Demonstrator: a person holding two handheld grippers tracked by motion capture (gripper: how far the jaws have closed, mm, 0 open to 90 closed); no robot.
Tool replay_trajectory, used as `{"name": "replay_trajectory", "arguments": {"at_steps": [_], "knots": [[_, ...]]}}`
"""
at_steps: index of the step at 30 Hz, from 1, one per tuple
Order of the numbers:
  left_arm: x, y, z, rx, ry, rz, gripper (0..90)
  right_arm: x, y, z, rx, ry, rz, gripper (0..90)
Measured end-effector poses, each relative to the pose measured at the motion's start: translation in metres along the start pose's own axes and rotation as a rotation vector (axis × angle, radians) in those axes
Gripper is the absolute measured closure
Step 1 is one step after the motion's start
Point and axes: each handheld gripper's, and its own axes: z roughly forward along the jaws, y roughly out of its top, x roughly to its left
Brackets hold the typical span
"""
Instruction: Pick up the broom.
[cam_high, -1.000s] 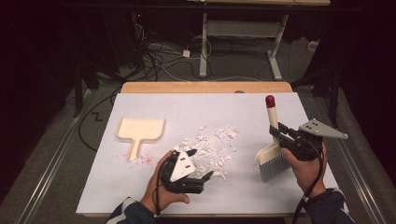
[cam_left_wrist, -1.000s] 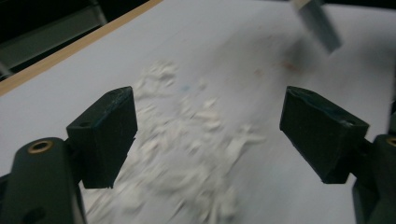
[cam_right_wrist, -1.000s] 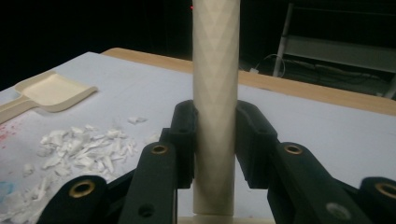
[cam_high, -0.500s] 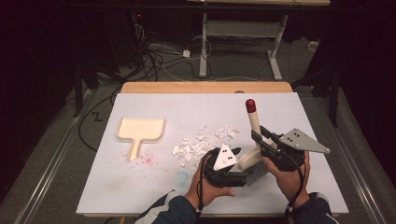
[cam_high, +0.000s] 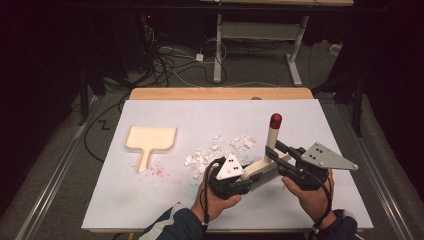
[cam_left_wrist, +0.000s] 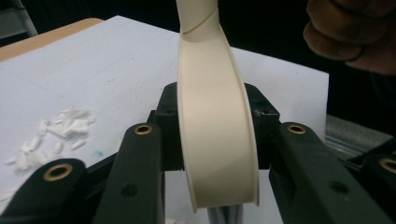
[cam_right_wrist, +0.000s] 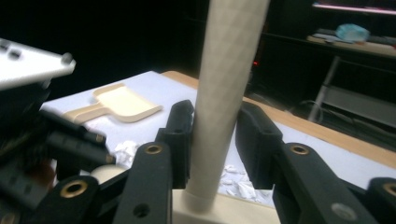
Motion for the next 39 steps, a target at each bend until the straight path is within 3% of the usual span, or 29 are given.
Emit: {"name": "replay_trajectory", "arguments": {"at_steps": [3,5,6,7,9,10,11,12,14,15,16,19,20,22,23,24,25,26,28,30,32,34,36,37,39], "knots": [[0.006,0.000,-0.008,0.003,-0.007,0.005,65.0,-0.003,-0.001,-0.003,-0.004,0.042,-0.032,63.6],[0.011,0.001,-0.015,0.003,-0.012,0.018,65.1,-0.010,-0.001,-0.005,0.014,0.129,-0.093,56.4],[0.013,0.001,-0.018,0.002,-0.021,0.022,65.1,-0.010,-0.001,-0.005,0.014,0.129,-0.093,56.4],[0.015,0.002,-0.022,0.003,-0.037,0.042,65.1,-0.014,-0.002,-0.006,0.024,0.183,-0.119,51.1],[0.014,0.003,-0.024,0.011,-0.044,0.056,65.1,-0.015,-0.003,-0.005,0.046,0.209,-0.137,47.5],[0.013,0.003,-0.025,0.016,-0.055,0.066,65.1,-0.019,-0.006,-0.001,0.113,0.259,-0.164,42.5],[0.013,0.003,-0.027,0.022,-0.074,0.081,65.1,-0.019,-0.006,-0.001,0.113,0.259,-0.164,42.5],[0.011,0.003,-0.028,0.029,-0.089,0.100,65.1,-0.023,-0.011,0.003,0.166,0.333,-0.173,38.8],[0.009,0.000,-0.033,0.044,-0.147,0.132,65.1,-0.024,-0.015,0.007,0.220,0.399,-0.189,34.3],[0.009,0.000,-0.033,0.044,-0.147,0.132,65.1,-0.024,-0.015,0.007,0.220,0.399,-0.189,34.3],[0.007,-0.002,-0.034,0.055,-0.186,0.154,65.1,-0.022,-0.022,0.013,0.288,0.467,-0.219,32.8],[0.005,-0.004,-0.036,0.060,-0.245,0.175,65.0,-0.019,-0.033,0.023,0.346,0.555,-0.237,31.5],[0.005,-0.004,-0.036,0.060,-0.245,0.175,65.0,-0.019,-0.033,0.023,0.346,0.555,-0.237,31.5],[0.006,-0.005,-0.038,0.049,-0.277,0.167,65.0,-0.015,-0.044,0.030,0.373,0.638,-0.248,42.9],[0.006,-0.005,-0.038,0.049,-0.277,0.167,64.9,-0.015,-0.044,0.030,0.373,0.638,-0.248,42.9],[0.008,-0.006,-0.038,0.052,-0.291,0.166,64.9,-0.013,-0.047,0.032,0.371,0.686,-0.260,57.6],[0.009,-0.007,-0.038,0.052,-0.295,0.164,64.9,-0.013,-0.047,0.032,0.371,0.686,-0.260,57.6],[0.012,-0.009,-0.038,0.042,-0.315,0.148,64.5,-0.011,-0.048,0.032,0.362,0.717,-0.256,62.5],[0.013,-0.010,-0.038,0.044,-0.298,0.150,62.2,-0.010,-0.047,0.033,0.360,0.736,-0.279,67.0],[0.016,-0.011,-0.037,0.042,-0.264,0.129,56.8,-0.006,-0.046,0.031,0.371,0.716,-0.278,68.4],[0.017,-0.011,-0.037,0.049,-0.239,0.134,46.2,-0.005,-0.044,0.031,0.366,0.710,-0.278,68.9],[0.018,-0.012,-0.039,0.060,-0.167,0.153,42.2,-0.005,-0.043,0.031,0.370,0.698,-0.276,69.1],[0.022,-0.014,-0.045,0.061,-0.089,0.145,27.4,-0.006,-0.040,0.029,0.380,0.670,-0.268,69.1],[0.022,-0.014,-0.045,0.061,-0.089,0.145,26.7,-0.006,-0.040,0.029,0.380,0.670,-0.268,69.1],[0.023,-0.016,-0.054,0.067,-0.002,0.180,21.3,-0.010,-0.037,0.027,0.371,0.628,-0.247,69.1]]}}
